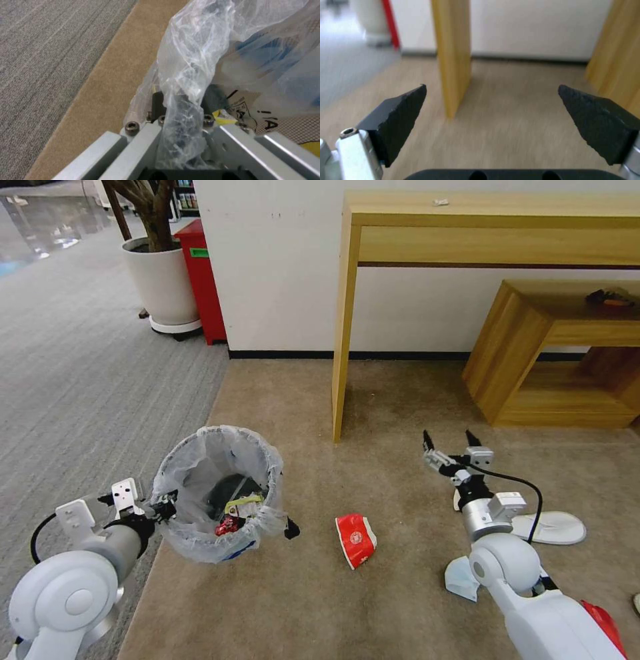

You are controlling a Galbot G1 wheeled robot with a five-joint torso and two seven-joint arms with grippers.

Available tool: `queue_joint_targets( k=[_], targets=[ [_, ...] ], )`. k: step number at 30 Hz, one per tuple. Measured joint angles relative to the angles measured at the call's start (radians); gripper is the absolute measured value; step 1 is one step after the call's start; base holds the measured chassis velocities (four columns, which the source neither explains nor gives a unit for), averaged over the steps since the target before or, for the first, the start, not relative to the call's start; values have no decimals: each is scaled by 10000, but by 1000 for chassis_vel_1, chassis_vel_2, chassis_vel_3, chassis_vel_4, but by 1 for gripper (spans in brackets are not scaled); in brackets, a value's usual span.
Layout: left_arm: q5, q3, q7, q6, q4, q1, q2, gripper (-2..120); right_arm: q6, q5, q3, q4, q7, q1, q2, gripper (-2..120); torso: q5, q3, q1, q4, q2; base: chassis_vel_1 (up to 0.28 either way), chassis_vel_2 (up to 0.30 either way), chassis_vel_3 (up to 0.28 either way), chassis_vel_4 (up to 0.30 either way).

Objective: Pick up the trash bin and place the garbage on the floor into it.

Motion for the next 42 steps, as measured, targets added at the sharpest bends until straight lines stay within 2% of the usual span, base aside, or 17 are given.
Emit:
queue_joint_targets(
  k=[1,2,3,7,11,15,23,33,36,42],
  targets=[
    [0,0,0,0,0,0,0,0,0,0,0,0,0,0,0,100,0,0,0,0,0,0,0,0,0],
    [0,-12,7,0,-24,21,4,0,-711,131,-123,4,-201,64,-127,100,0,0,0,-1,0,0,0,0,0],
    [0,-12,7,0,-24,21,4,0,-711,131,-123,4,-201,64,-127,100,0,0,0,-1,0,0,0,0,0],
    [0,-74,63,0,-131,114,4,0,-2563,409,-484,-156,-929,350,-391,100,-1,1,0,0,0,0,0,0,0],
    [-2,-162,130,0,-206,189,-3,0,-3309,367,-767,-532,-1655,666,-438,100,0,1,0,-1,0,0,0,0,0],
    [2,-184,164,0,-254,249,-35,0,-3643,32,-1039,-1066,-2374,954,-411,100,-1,1,0,0,0,0,0,0,0],
    [92,-111,182,0,-315,265,-106,0,-3721,-682,-1764,-2273,-3574,1363,-261,100,-1,2,2,-1,-1,0,0,0,0],
    [164,-46,198,0,-352,238,-139,0,-3498,-1011,-2468,-3586,-3841,1951,384,100,0,2,3,0,0,0,0,0,0],
    [191,-34,212,0,-379,227,-151,0,-3241,-1338,-2746,-4240,-3883,2253,820,100,-3,2,2,0,0,0,0,0,0],
    [216,2,238,-1,-411,228,-173,0,-3017,-1536,-2830,-4797,-4009,2497,1365,100,-1,2,2,0,0,0,0,0,0]
  ],
)
